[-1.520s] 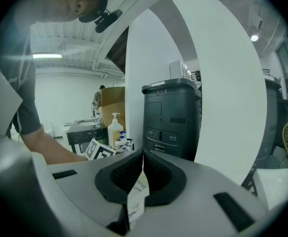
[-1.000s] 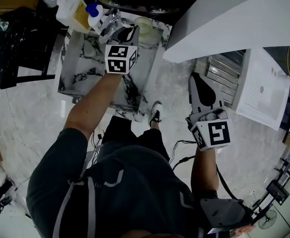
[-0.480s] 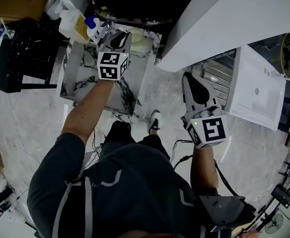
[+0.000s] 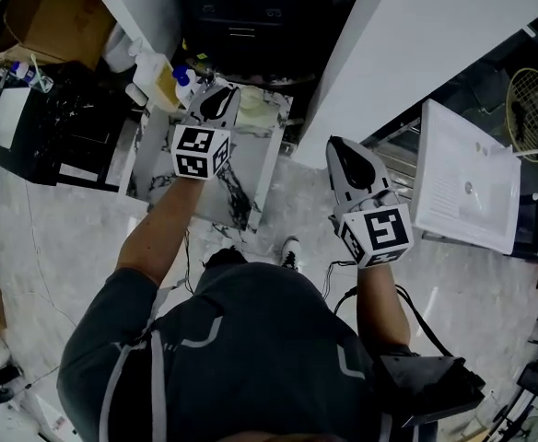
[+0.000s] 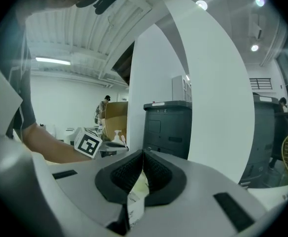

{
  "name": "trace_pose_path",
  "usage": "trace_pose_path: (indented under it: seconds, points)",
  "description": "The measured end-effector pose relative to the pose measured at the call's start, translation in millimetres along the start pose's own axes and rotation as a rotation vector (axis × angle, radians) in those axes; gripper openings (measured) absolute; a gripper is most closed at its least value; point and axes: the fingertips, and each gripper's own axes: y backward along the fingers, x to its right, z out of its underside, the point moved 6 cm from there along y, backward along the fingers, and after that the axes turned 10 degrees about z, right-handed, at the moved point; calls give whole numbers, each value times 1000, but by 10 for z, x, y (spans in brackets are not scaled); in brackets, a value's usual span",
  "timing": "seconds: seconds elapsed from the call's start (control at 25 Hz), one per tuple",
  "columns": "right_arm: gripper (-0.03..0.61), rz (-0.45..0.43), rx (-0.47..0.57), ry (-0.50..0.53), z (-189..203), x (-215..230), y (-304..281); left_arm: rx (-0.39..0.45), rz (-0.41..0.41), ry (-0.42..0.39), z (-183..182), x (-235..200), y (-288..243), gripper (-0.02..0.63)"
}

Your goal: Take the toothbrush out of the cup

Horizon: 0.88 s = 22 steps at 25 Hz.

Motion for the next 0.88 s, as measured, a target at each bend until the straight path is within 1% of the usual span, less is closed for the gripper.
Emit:
trace_pose_path:
  seconds: [0.08, 0.32, 0.44, 0.52, 0.64, 0.76, 0.88]
  points:
    - [29, -8, 9, 7, -52, -1, 23, 5, 6, -7, -110, 73, 90, 51]
    - [29, -45, 40, 45, -211, 15, 80, 41, -9, 27, -492, 292, 487, 52]
    - [29, -67, 58, 36, -274, 5, 110, 68, 3, 22, -686, 439, 711, 51]
    - [29, -90, 65, 27, -311, -15, 127, 82, -3, 19, -787, 536, 859, 51]
    - [29, -117, 79, 17, -367, -54, 115, 95, -32, 33, -877, 620, 1072, 51]
    - [29, -120, 82, 11, -390, -77, 101, 95, -41, 55, -901, 684, 1253, 51]
    - [29, -118, 73, -2, -400, -81, 86, 94, -49, 35, -915, 754, 1398, 51]
